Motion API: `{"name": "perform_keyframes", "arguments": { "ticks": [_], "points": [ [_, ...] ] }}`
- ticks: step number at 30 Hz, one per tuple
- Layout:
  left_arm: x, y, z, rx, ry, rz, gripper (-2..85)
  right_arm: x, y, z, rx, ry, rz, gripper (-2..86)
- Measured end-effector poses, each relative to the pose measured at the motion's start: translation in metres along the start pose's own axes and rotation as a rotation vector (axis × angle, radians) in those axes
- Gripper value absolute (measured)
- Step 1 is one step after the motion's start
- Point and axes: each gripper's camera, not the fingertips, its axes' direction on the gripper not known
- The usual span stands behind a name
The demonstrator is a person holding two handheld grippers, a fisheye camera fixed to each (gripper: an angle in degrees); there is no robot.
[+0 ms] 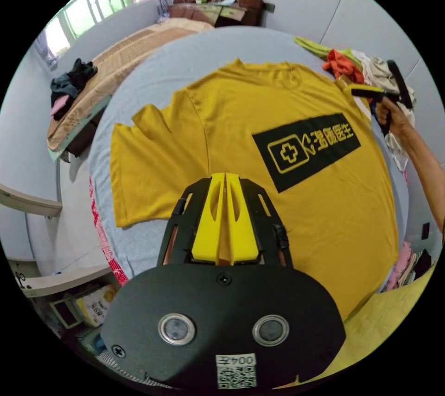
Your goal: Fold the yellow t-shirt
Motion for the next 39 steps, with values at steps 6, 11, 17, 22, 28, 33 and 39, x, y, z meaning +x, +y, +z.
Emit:
{"name": "perform_keyframes", "arguments": {
  "ticks": [6,11,17,22,28,33,39],
  "points": [
    [-0.026,-0.013,0.025,-0.115,-0.036,-0.016,0.7,0.013,0.016,0.017,-0.092,0.063,0.027,9.1],
    [-0.040,-0.012,0.027,-0.089,-0.014,-0.029,0.5,0.018,0.033,-0.002,-0.060,0.003,0.110,9.8],
    [-0.053,-0.018,0.005,-0.044,-0.020,-0.061,0.3,0.008,0.093,-0.052,0.053,0.033,0.266,10.1],
    [-0.032,-0.007,-0.014,-0.025,0.099,-0.013,0.3,0.029,0.136,-0.054,0.014,0.062,0.416,10.4],
    [0.007,0.014,-0.001,-0.111,0.248,0.088,0.3,0.030,0.114,-0.050,-0.048,0.119,0.367,12.4],
    [0.008,0.016,0.015,-0.171,0.313,0.083,0.6,0.046,0.108,-0.036,-0.095,0.050,0.459,13.2],
    [-0.006,0.009,0.033,-0.230,0.345,0.074,3.1,0.032,0.122,-0.041,-0.104,-0.067,0.459,4.1]
  ]
}}
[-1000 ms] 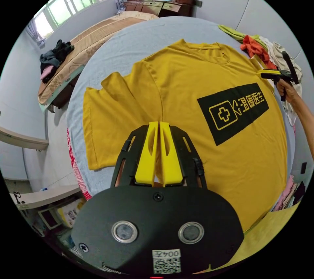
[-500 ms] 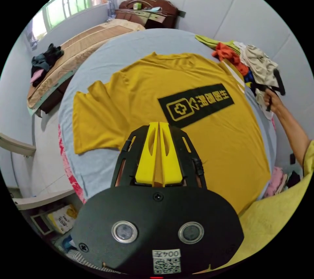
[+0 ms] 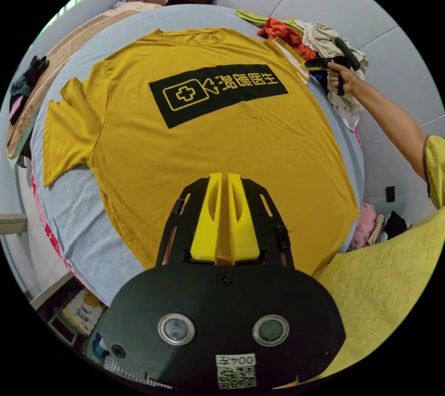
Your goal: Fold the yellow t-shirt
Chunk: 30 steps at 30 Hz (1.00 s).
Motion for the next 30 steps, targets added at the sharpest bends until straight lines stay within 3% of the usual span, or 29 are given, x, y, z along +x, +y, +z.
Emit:
{"name": "perform_keyframes", "arguments": {
  "ticks": [8,15,23,27,30],
  "points": [
    [-0.053,-0.017,0.003,0.058,0.300,-0.180,8.0,-0.092,0.038,-0.054,0.038,0.086,-0.215,1.8],
    [-0.087,-0.041,-0.005,0.122,0.299,-0.237,9.3,-0.213,0.093,-0.063,0.068,0.246,-0.507,1.8],
    [-0.096,-0.081,0.013,0.124,0.254,-0.241,9.6,-0.299,0.198,0.059,0.113,0.740,-0.789,4.6],
    [-0.085,-0.110,0.029,0.120,0.256,-0.203,9.5,-0.279,0.219,0.044,0.125,0.602,-0.640,9.9],
    [-0.071,-0.135,0.043,0.109,0.249,-0.154,9.5,-0.222,0.231,0.005,0.114,0.288,-0.350,12.4]
  ]
}}
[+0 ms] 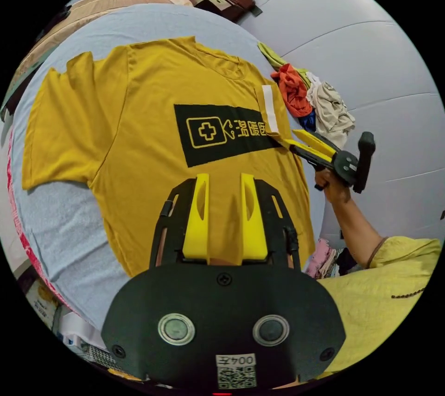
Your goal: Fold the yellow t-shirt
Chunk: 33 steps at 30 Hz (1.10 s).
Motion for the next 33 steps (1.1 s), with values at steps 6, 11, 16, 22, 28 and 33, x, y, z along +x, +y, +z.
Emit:
{"name": "perform_keyframes", "arguments": {
  "ticks": [6,11,16,22,28,33],
  "points": [
    [0.050,-0.067,0.038,0.027,-0.082,0.273,8.9,0.108,0.091,0.005,-0.028,-0.388,0.385,13.6],
    [0.088,-0.136,0.083,-0.035,-0.188,0.532,10.3,0.153,0.130,0.002,0.009,-0.383,0.456,8.2],
    [0.111,-0.191,0.127,-0.126,-0.219,0.694,12.1,0.186,0.144,-0.010,-0.005,-0.385,0.451,4.8],
    [0.141,-0.240,0.170,-0.174,-0.217,0.921,13.3,0.233,0.167,-0.022,0.137,-0.774,0.635,6.2],
    [0.153,-0.297,0.223,-0.278,-0.195,1.008,13.4,0.274,0.189,0.006,0.237,-1.115,0.958,9.9],
    [0.164,-0.336,0.256,-0.357,-0.133,1.043,13.3,0.300,0.187,0.014,0.193,-1.111,1.024,9.7]
  ]
}}
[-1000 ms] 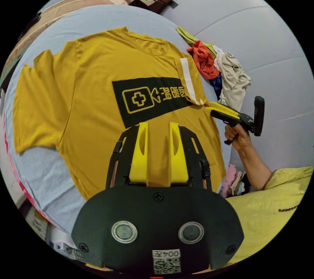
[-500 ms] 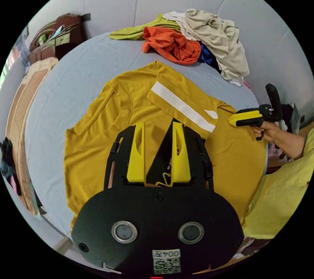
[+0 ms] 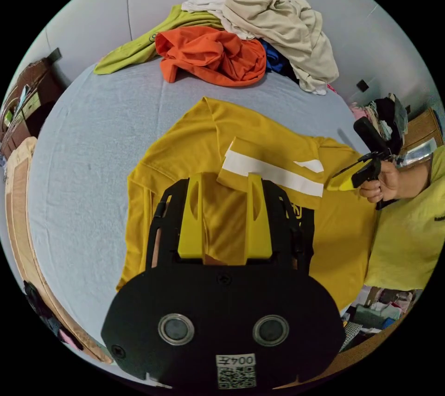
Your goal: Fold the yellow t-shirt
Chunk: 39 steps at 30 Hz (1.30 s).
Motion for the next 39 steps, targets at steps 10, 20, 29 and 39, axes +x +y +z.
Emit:
{"name": "perform_keyframes", "arguments": {
  "ticks": [10,20,29,39],
  "points": [
    [-0.037,-0.045,0.024,-0.034,0.027,0.052,12.1,0.008,-0.029,-0.002,0.004,-0.068,0.077,11.9],
    [-0.079,-0.075,0.034,-0.004,0.102,-0.046,3.7,0.001,-0.025,0.008,0.011,-0.124,0.058,2.7],
    [-0.099,-0.080,0.026,-0.099,0.154,-0.224,2.9,-0.036,0.010,0.036,-0.061,0.165,-0.177,2.7],
    [-0.128,-0.061,0.054,-0.059,0.030,-0.424,7.5,-0.034,0.050,0.101,-0.117,0.493,-0.316,4.7]
  ]
}}
